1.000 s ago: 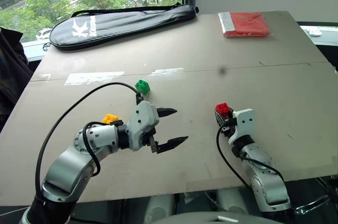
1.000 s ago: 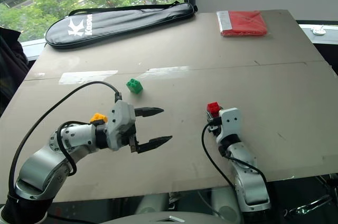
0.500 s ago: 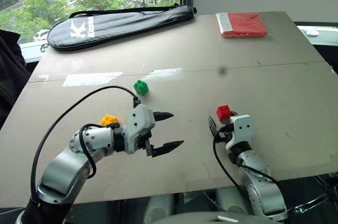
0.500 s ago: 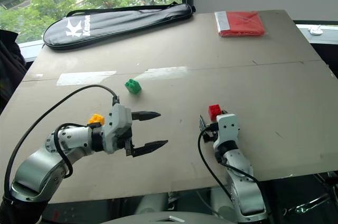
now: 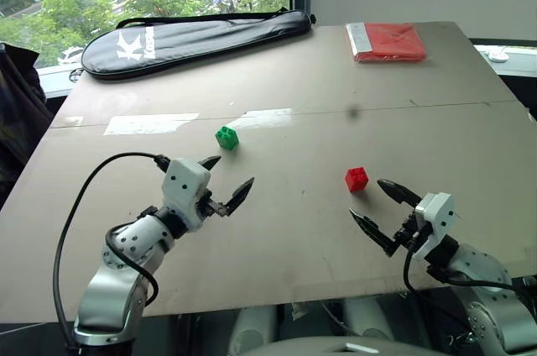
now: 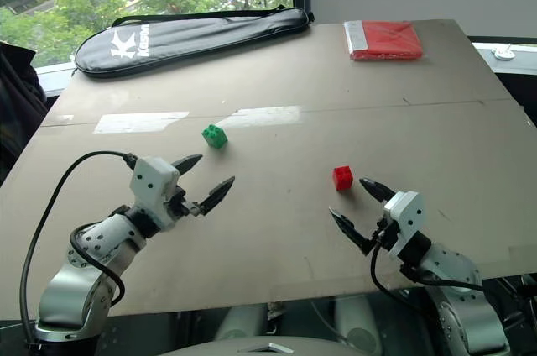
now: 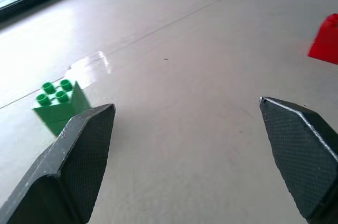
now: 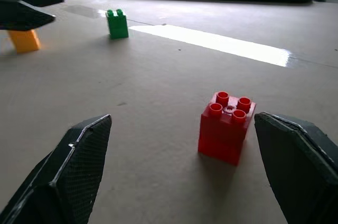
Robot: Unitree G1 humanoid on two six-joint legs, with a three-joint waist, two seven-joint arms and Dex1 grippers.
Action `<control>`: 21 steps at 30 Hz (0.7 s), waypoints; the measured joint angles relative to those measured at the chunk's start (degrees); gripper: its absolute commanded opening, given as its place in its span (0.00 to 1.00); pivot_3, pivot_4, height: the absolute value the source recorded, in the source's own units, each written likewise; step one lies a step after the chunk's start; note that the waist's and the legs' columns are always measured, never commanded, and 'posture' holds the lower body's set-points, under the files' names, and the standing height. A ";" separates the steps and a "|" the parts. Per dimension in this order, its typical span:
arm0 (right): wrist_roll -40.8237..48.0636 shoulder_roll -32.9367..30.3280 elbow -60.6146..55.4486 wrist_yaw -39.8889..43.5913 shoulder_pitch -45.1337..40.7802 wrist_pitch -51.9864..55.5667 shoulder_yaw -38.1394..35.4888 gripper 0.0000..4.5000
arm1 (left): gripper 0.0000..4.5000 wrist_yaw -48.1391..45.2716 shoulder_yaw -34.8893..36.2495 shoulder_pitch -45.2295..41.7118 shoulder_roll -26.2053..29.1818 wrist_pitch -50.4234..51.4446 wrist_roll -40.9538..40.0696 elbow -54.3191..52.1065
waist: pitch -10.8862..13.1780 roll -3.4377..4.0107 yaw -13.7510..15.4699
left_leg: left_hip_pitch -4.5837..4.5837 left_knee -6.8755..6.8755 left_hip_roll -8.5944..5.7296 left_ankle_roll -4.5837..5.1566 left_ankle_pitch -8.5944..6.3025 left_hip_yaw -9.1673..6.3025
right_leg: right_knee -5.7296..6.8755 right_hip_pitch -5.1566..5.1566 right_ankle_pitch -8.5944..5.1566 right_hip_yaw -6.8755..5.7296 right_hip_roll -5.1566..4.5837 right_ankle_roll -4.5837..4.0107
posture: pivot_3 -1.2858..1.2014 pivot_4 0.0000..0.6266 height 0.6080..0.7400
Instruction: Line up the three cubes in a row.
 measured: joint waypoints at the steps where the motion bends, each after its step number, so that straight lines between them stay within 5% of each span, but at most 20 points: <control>1: 1.35 -0.80 -0.07 1.63 0.03 0.16 -0.01 0.99 | 1.00 0.64 -0.57 -1.06 -0.29 0.12 0.67 0.89 | 0.00 -0.01 -0.02 | 0.00 0.01 0.00 0.00 0.00 0.00 | 0.00 0.00 0.03 0.00 0.00 0.01 | 0.52 0.24 0.70; 7: 4.33 -3.14 0.14 7.40 -1.67 0.02 -0.76 0.99 | 1.00 2.93 -4.14 -17.17 -1.21 -0.42 6.35 17.67 | -0.02 -0.11 -0.02 | -0.01 0.12 -0.11 0.00 0.00 0.03 | 0.02 0.03 0.26 -0.01 0.03 -0.04 | 0.52 0.24 0.70; 21: 5.20 -0.60 -1.57 6.35 -1.07 -0.03 -1.72 0.99 | 1.00 1.10 -6.21 -33.47 0.07 0.50 10.15 41.70 | 0.03 -0.20 0.05 | -0.15 0.10 -0.18 -0.03 0.01 -0.12 | -0.01 -0.11 0.30 0.00 -0.07 -0.02 | 0.52 0.24 0.70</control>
